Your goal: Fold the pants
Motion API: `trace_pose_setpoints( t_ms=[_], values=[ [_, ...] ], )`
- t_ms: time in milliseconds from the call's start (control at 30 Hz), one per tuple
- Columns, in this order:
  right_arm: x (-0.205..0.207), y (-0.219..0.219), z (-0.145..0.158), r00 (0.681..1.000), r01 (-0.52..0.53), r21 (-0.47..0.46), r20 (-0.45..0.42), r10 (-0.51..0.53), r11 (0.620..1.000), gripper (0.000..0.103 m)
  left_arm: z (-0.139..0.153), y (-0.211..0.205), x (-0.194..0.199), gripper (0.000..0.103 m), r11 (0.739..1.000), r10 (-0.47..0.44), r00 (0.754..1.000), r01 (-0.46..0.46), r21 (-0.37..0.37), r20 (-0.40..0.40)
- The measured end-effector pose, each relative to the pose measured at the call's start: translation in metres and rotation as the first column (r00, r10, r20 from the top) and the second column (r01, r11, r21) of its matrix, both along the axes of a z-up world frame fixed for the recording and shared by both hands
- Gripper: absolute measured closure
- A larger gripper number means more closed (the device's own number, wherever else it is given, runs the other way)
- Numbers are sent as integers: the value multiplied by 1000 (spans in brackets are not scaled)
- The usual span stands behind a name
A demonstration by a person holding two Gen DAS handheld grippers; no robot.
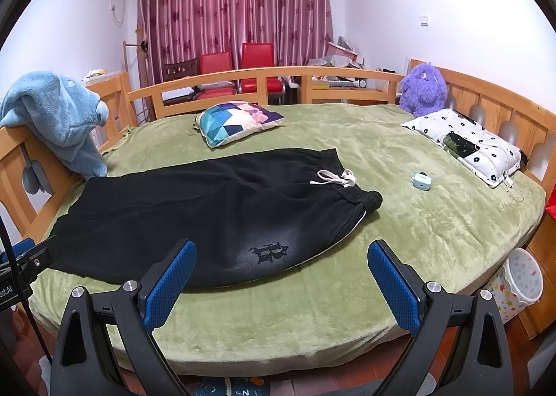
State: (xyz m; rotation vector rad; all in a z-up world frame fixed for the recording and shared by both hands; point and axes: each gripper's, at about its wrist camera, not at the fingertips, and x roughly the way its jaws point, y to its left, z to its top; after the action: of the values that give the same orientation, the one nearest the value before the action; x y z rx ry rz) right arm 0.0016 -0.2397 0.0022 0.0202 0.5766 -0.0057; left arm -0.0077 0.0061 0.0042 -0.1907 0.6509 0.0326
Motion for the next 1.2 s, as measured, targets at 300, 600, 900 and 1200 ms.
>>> trace_pose_setpoints(
  t_ms=[300,600,900,1200],
  values=[
    [0,4,7,1000,-8,-2,7,8,1000,5,5,-2,-4,0,1000,-5,1000,5,-1,8],
    [-2,7,7,1000,-8,-3,12,8,1000,5,5,-3,-5,0,1000,-4,1000,4,1,7],
    [-3,10,8,1000,-17,-1,16,17,1000,5,7,-2,-4,0,1000,-7,1000,7,-3,13],
    [-4,11,4,999,-37,25,23,36,999,4,11,-1,-3,0,1000,1,1000,-1,5,18]
  ],
)
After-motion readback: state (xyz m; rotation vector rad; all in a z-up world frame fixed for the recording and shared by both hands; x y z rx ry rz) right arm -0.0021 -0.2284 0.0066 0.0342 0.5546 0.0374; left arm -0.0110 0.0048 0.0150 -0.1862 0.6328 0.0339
